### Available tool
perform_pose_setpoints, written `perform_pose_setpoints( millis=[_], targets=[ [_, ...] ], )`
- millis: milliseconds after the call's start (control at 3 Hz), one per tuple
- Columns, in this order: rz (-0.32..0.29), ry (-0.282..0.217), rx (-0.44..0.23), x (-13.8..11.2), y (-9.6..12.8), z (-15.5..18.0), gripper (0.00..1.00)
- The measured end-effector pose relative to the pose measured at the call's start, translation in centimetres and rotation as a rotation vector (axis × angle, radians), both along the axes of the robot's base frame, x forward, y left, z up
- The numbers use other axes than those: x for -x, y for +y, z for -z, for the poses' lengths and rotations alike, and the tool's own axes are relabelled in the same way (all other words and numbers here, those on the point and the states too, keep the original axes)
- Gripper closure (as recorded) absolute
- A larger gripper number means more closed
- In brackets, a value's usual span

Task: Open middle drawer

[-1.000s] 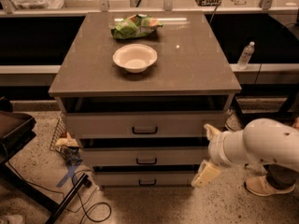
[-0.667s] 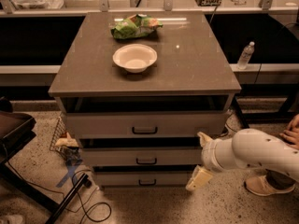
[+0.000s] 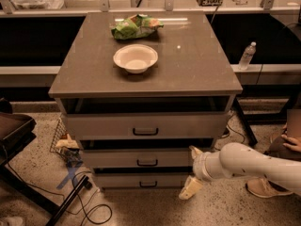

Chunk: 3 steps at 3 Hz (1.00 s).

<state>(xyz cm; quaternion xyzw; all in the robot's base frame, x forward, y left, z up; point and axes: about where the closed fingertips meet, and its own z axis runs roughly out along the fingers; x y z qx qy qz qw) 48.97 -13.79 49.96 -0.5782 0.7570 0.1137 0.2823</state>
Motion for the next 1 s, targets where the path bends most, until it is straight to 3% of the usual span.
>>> perform_pose_setpoints(
  millis=[333, 1000],
  targets=[
    [0.0, 0.0, 0.0, 0.0, 0.0, 0.0, 0.0],
    [-0.018, 0.005, 0.059, -3.5, 0.5, 2.6, 0.0]
  ],
)
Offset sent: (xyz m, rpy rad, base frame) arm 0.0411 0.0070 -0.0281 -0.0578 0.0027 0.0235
